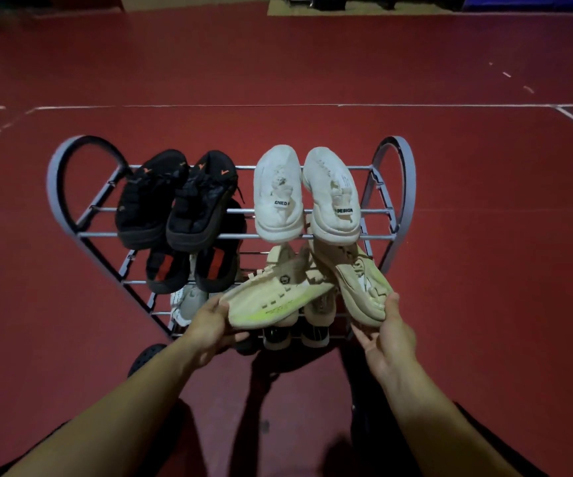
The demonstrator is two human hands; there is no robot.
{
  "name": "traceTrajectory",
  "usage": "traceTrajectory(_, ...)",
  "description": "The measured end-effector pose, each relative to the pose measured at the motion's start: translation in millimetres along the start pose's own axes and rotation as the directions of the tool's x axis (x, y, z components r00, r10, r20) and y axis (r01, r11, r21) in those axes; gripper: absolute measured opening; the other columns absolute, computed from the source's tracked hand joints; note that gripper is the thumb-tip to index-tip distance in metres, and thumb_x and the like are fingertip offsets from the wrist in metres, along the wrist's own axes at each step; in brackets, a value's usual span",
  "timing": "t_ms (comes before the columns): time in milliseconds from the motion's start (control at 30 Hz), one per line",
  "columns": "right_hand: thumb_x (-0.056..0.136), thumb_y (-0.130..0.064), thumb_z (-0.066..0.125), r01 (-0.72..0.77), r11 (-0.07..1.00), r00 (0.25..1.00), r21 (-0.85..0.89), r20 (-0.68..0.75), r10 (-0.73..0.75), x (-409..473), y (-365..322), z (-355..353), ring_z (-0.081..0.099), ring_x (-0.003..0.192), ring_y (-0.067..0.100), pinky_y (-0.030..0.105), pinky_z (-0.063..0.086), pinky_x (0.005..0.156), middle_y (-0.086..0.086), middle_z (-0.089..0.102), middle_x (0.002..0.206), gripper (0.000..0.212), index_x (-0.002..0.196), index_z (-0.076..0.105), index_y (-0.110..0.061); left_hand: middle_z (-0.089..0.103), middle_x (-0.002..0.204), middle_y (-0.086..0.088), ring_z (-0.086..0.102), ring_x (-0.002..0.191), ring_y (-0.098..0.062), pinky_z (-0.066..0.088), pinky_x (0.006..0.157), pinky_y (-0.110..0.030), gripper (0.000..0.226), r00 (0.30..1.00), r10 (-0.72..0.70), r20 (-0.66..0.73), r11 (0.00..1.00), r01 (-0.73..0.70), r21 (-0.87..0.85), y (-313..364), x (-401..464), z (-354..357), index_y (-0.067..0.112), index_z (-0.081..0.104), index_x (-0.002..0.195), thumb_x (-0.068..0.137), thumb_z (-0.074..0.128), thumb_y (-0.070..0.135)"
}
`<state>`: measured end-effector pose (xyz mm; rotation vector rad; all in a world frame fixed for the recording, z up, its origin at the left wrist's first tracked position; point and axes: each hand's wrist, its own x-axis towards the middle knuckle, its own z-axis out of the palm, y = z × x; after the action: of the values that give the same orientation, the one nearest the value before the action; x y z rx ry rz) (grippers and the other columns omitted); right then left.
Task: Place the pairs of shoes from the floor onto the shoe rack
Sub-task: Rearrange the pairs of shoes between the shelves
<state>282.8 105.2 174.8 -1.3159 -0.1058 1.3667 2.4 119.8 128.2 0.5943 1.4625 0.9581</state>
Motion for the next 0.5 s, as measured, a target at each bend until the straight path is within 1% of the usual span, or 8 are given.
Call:
traceTrajectory(100, 0.095, -0.051, 0.055, 0.008, 1.0, 1.0, -0.023, 0.0, -0.008, 1, -1, -2, 0.065, 0.109, 0.031, 0.056, 0.051, 0.098, 0.009, 0.071, 0.111, 0.037, 0.102, 0.065, -0.016, 0.062, 0.125, -0.007, 0.064, 0.11, -0.027, 0.062, 0.072, -0.045, 0.032, 1.0, 0.011, -0.005, 1.0, -0.01, 0.029, 5, -5, -13, 0.019, 0.052, 0.131, 0.109, 0.031, 0.031)
traceTrajectory(200, 0.095, -0.053, 0.054, -0.006, 0.999, 1.0, -0.036, 0.024, 0.007, 3, -1, -3, 0.063, 0.114, 0.03, 0.061, 0.046, 0.1, 0.005, 0.072, 0.109, 0.037, 0.102, 0.066, -0.019, 0.061, 0.125, -0.008, 0.062, 0.11, -0.026, 0.061, 0.07, -0.044, 0.029, 1.0, 0.011, 0.013, 0.996, -0.012, 0.091, 11, -8, -27, 0.02, 0.057, 0.125, 0.108, 0.036, 0.03)
traceTrajectory(300, 0.093, -0.058, 0.054, -0.045, 0.996, 0.997, -0.072, 0.063, 0.049, 6, 4, -7, 0.057, 0.123, 0.033, 0.069, 0.045, 0.096, 0.007, 0.07, 0.121, 0.046, 0.113, 0.067, -0.019, 0.061, 0.125, -0.01, 0.061, 0.11, -0.026, 0.061, 0.073, -0.046, 0.027, 0.994, -0.017, 0.106, 0.988, 0.0, 0.157, 18, -12, -37, 0.021, 0.06, 0.124, 0.108, 0.039, 0.028)
traceTrajectory(367, 0.094, -0.058, 0.051, -0.07, 0.989, 0.992, -0.134, 0.093, 0.083, 7, 7, -7, 0.064, 0.115, 0.034, 0.072, 0.046, 0.091, 0.011, 0.072, 0.117, 0.051, 0.119, 0.066, -0.016, 0.062, 0.123, -0.01, 0.062, 0.109, -0.026, 0.061, 0.074, -0.045, 0.028, 0.984, -0.044, 0.171, 0.985, 0.015, 0.17, 24, -14, -38, 0.022, 0.061, 0.124, 0.108, 0.04, 0.028)
traceTrajectory(433, 0.095, -0.058, 0.05, -0.086, 0.973, 0.99, -0.215, 0.094, 0.109, 8, 11, -7, 0.069, 0.106, 0.035, 0.067, 0.051, 0.088, 0.012, 0.075, 0.109, 0.053, 0.119, 0.066, -0.013, 0.065, 0.121, -0.009, 0.064, 0.11, -0.026, 0.061, 0.074, -0.044, 0.028, 0.975, -0.049, 0.217, 0.986, 0.012, 0.167, 30, -14, -33, 0.023, 0.062, 0.124, 0.107, 0.041, 0.029)
traceTrajectory(500, 0.094, -0.058, 0.052, -0.094, 0.952, 0.992, -0.29, 0.056, 0.115, 9, 14, -9, 0.073, 0.092, 0.028, 0.053, 0.058, 0.082, 0.008, 0.078, 0.097, 0.052, 0.114, 0.069, -0.013, 0.067, 0.118, -0.008, 0.065, 0.109, -0.025, 0.061, 0.074, -0.043, 0.027, 0.972, -0.023, 0.234, 0.985, -0.018, 0.173, 34, -13, -25, 0.025, 0.062, 0.124, 0.107, 0.042, 0.03)
